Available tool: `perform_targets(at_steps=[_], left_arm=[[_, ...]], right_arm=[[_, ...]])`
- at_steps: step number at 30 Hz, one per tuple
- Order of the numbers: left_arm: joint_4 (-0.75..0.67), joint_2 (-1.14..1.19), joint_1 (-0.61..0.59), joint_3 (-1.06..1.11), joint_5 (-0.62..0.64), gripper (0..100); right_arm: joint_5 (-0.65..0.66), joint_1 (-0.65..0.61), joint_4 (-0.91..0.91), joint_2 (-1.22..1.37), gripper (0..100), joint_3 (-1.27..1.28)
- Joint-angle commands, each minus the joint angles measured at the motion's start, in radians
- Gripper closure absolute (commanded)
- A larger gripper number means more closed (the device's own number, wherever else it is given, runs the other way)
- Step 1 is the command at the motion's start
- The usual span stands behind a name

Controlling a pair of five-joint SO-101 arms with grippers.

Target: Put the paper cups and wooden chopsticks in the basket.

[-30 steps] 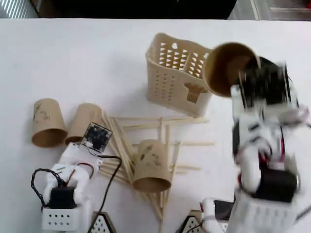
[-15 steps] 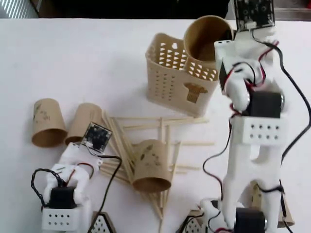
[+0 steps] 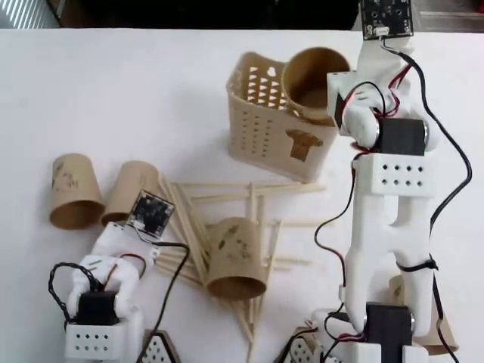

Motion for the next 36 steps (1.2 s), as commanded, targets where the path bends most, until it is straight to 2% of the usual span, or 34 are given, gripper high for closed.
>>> perform_targets(at_steps=[1, 8, 15, 20, 23, 26, 36], left_arm=[[-0.012, -0.008, 0.008, -0.005, -0.009, 92], [-0.012, -0.008, 0.008, -0.005, -0.009, 92], [-0.012, -0.008, 0.008, -0.005, -0.009, 92], [-0.012, -0.008, 0.008, -0.005, -0.009, 92], [-0.012, -0.008, 0.008, -0.005, -0.009, 92], [-0.012, -0.008, 0.008, -0.005, -0.009, 92], [-0.012, -0.008, 0.008, -0.005, -0.009, 92]], right_arm=[[-0.008, -0.005, 0.019, -0.007, 96.8, -0.041], [-0.008, -0.004, 0.097, -0.038, 81.2, -0.1], [0.006, -0.005, 0.354, -0.13, 80.8, -0.278], [0.201, -0.077, 0.549, -0.199, 80.8, -0.292], [0.278, -0.076, 0.634, -0.236, 80.8, -0.279], [0.354, 0.015, 0.63, -0.303, 80.8, -0.18], [0.792, 0.282, 0.63, -0.607, 80.8, 0.295]])
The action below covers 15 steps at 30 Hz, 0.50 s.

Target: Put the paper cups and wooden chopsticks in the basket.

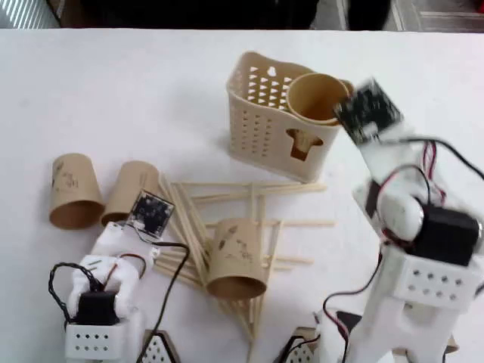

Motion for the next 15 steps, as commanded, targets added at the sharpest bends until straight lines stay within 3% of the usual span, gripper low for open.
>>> perform_targets(at_steps=[1, 8, 11, 15], left_arm=[[-0.012, -0.008, 0.008, -0.005, -0.009, 92], [-0.012, -0.008, 0.008, -0.005, -0.009, 92], [-0.012, -0.008, 0.008, -0.005, -0.009, 92], [-0.012, -0.008, 0.008, -0.005, -0.009, 92]], right_arm=[[0.137, 0.114, 0.005, -0.137, 80.8, 0.124], [0.344, 0.395, 0.005, -0.377, 80.7, 0.448], [0.265, 0.493, 0.005, -0.456, 80.7, 0.557], [0.063, 0.587, 0.005, -0.549, 80.8, 0.632]])
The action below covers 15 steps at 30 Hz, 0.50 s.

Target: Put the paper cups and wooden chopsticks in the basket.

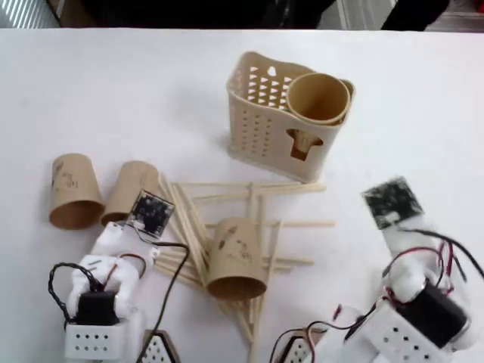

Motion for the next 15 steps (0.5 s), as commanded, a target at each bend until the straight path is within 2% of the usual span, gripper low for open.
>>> perform_targets(at_steps=[1, 3, 7, 12, 15], left_arm=[[-0.012, -0.008, 0.008, -0.005, -0.009, 92], [-0.012, -0.008, 0.008, -0.005, -0.009, 92], [-0.012, -0.008, 0.008, -0.005, -0.009, 92], [-0.012, -0.008, 0.008, -0.005, -0.009, 92], [-0.012, -0.008, 0.008, -0.005, -0.009, 92]], right_arm=[[-0.187, 0.081, 0.005, -0.079, 80.8, 0.038], [-0.267, 0.116, -0.005, -0.113, 80.8, 0.055], [-0.302, 0.196, -0.033, -0.168, 81.3, 0.08], [-0.304, 0.2, -0.12, -0.243, 98.5, 0.114], [-0.367, 0.206, -0.213, -0.294, 94.2, 0.183]])
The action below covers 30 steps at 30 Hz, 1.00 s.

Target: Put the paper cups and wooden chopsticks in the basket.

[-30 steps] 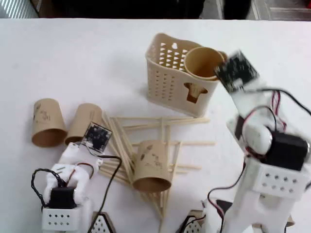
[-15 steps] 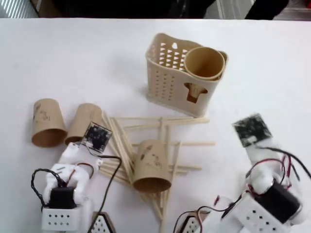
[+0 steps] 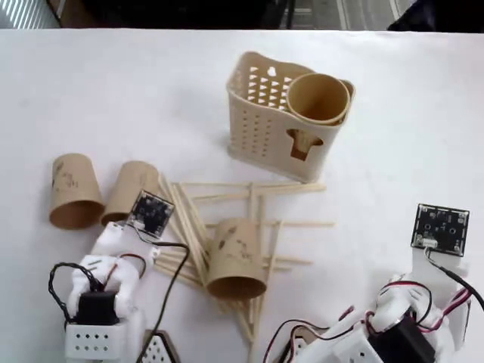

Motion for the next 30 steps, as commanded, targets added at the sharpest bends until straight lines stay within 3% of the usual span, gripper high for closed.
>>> perform_targets(at_steps=[1, 5, 10, 14, 20, 23, 30], left_arm=[[-0.012, -0.008, 0.008, -0.005, -0.009, 92], [-0.012, -0.008, 0.008, -0.005, -0.009, 92], [-0.012, -0.008, 0.008, -0.005, -0.009, 92], [-0.012, -0.008, 0.008, -0.005, -0.009, 92], [-0.012, -0.008, 0.008, -0.005, -0.009, 92], [-0.012, -0.008, 0.008, -0.005, -0.009, 92], [-0.012, -0.008, 0.008, -0.005, -0.009, 92]], right_arm=[[-0.121, 0.012, -0.096, -0.05, 93.0, 0.063], [-0.339, 0.012, -0.142, -0.068, 92.5, 0.149], [-0.496, 0.005, -0.094, 0.022, 92.2, 0.132], [-0.585, 0.005, -0.074, 0.242, 92.1, 0.04], [-0.594, 0.013, 0.12, 0.733, 92.2, -0.25], [-0.594, 0.045, 0.134, 0.926, 92.5, -0.364], [-0.516, 0.163, 0.133, 1.138, 92.2, -0.482]])
